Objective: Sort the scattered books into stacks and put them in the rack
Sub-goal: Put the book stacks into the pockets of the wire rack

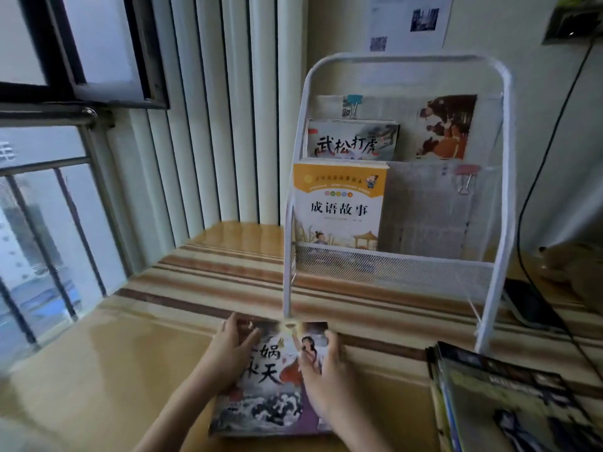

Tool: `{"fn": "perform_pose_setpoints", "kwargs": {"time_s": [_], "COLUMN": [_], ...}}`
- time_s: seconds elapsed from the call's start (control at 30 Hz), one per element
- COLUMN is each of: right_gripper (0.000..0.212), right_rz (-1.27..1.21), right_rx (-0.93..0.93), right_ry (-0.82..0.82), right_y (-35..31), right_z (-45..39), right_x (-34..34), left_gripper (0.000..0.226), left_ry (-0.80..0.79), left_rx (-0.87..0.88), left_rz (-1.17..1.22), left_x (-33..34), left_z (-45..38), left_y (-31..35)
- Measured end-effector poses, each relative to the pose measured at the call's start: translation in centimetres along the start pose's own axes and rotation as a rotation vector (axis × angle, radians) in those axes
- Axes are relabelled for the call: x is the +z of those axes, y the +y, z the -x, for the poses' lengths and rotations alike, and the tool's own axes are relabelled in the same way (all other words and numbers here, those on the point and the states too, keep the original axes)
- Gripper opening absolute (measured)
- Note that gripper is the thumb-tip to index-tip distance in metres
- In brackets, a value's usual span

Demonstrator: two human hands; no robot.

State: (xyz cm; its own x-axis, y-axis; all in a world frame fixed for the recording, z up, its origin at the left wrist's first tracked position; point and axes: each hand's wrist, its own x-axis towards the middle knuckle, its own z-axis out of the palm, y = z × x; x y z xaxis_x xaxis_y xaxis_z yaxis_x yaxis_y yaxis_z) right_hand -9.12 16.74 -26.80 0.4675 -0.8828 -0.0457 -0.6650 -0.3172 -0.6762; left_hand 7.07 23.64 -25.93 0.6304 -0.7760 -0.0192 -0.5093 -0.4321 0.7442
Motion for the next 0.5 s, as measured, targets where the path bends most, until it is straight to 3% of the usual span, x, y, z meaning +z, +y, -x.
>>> {"fn": "perform_pose_setpoints", "kwargs": {"time_s": [0.07,0.2,0.3,0.5], "right_gripper": [0.06,0.048,0.042,0.05], "right_rz": [-0.167,-0.403,-0.576,-0.573], "right_rx": [0.01,0.016,0.031,0.063], "right_ry": [0.036,0.072,0.068,-0.013], "right_y": [-0.1,-0.4,-0.4,-0.2], "right_z": [0.3,1.0,1.5,1.7], "right_x": [0.6,0.6,0.1,-1.6], "left_gripper": [0.04,0.048,0.054,0.043], "left_ry": [0.002,-0.036,0.04,-0.006], "left_rx": [-0.002,-0.101,-0.122,-0.17], "left_rz": [0.1,0.647,0.855,0.808], "left_x": [-0.4,-0.9,-0.8,0.3], "left_z": [1.1,1.8,2.0,2.5], "left_y": [0.0,-0.1,-0.5,-0.5]}}
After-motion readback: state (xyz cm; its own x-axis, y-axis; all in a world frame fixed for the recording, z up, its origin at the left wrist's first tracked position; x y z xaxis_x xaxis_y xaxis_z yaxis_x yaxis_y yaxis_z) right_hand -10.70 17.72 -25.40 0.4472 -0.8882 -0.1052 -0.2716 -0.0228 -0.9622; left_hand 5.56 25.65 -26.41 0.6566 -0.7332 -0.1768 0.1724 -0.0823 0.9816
